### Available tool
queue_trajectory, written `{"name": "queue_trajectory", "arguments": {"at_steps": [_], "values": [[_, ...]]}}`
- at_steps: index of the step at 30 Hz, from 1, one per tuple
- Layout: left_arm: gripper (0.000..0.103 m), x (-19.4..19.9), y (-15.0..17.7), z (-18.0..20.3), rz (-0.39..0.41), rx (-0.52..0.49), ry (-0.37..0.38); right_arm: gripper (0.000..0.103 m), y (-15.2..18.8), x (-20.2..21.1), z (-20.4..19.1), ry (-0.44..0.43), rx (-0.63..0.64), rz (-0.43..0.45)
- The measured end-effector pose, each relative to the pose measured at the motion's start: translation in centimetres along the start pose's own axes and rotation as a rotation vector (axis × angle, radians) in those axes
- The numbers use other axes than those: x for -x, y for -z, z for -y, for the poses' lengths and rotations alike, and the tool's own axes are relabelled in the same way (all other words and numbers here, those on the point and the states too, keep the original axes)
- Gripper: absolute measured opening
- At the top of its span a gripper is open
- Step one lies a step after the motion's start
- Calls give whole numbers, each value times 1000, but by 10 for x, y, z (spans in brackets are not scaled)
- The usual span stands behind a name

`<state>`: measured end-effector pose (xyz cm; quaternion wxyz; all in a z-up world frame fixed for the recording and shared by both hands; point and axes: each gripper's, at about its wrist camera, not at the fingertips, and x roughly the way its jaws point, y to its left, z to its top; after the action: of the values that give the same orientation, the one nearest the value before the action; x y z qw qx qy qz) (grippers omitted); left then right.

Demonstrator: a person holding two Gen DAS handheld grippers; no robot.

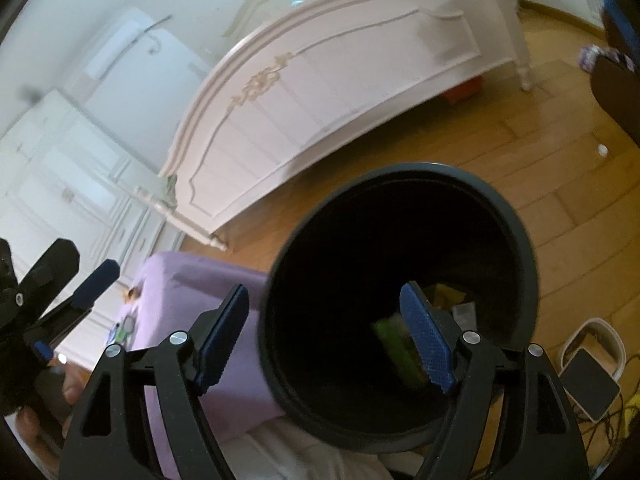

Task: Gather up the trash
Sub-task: 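Open both tools to drop the sachet and milk box into the bin, then grasp the clear plastic cup with left tool while right tool grasps white printed packet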

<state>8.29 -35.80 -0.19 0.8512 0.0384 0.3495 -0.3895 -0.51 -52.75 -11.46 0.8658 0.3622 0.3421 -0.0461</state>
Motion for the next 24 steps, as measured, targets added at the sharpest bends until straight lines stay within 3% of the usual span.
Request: {"name": "queue_trajectory", "arguments": {"at_steps": [6, 12, 20, 24], "values": [[97, 57, 15, -36, 45, 36, -83, 78, 5, -4, -56, -34, 111, -17], [97, 118, 41, -81, 78, 43, -220, 81, 18, -12, -122, -99, 254, -62], [97, 193, 91, -154, 36, 45, -461, 85, 59, -29, -215, -213, 501, -186], [97, 221, 113, -187, -8, 23, -543, 85, 82, -40, -248, -242, 600, -263]]}}
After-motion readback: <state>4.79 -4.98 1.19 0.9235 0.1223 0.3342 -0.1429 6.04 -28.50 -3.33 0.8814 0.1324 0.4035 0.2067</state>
